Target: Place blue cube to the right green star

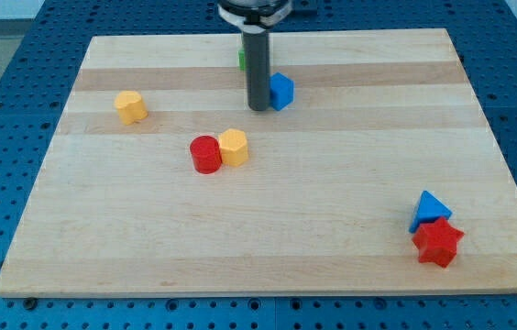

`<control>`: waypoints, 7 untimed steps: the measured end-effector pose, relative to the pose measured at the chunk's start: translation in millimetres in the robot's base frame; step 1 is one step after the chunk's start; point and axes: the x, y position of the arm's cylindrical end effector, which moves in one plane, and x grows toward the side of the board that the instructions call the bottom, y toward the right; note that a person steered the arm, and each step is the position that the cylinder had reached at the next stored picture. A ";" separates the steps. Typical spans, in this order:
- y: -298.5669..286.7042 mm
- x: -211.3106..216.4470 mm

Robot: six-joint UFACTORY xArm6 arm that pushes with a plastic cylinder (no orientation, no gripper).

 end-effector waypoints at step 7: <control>13.0 18.1</control>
